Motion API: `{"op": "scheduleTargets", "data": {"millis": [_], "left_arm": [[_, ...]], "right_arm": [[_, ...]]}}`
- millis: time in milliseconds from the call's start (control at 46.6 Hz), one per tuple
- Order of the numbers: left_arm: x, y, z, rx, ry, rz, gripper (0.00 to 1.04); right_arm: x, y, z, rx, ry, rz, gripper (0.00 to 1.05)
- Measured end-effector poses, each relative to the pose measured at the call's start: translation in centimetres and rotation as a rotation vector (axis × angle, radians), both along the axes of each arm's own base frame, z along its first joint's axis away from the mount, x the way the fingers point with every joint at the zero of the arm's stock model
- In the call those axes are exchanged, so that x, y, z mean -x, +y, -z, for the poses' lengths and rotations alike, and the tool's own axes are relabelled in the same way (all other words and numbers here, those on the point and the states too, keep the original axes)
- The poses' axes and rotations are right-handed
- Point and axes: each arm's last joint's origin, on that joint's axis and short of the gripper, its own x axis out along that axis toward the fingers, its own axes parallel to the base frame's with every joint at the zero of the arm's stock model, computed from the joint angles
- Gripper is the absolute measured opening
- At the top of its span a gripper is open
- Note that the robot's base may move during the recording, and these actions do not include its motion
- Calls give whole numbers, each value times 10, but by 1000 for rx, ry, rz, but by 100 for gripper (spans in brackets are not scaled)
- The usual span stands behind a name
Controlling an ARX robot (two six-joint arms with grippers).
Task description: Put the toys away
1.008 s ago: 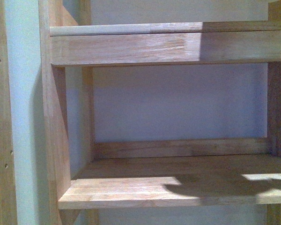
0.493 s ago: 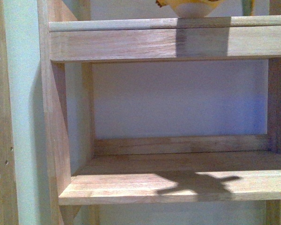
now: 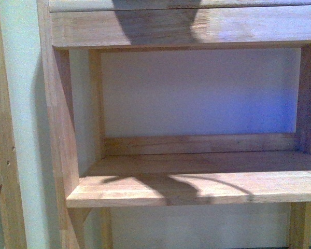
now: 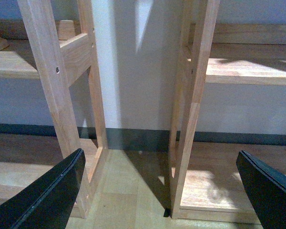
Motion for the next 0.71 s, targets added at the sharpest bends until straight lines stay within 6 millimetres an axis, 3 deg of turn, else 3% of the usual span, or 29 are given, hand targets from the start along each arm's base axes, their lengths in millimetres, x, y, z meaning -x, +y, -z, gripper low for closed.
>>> {"op": "scheduleTargets", "data": {"millis": [236,515,708], "left_arm": [[0,0,0,0,0,0,99],[0,0,0,0,0,0,99],[0,0,0,0,0,0,99]], "right_arm": [[-13,12,8,-118,39,-62,7],[-30,31,39,-204,120,-83,7],[-30,33,40,-222,119,-88,7]]}}
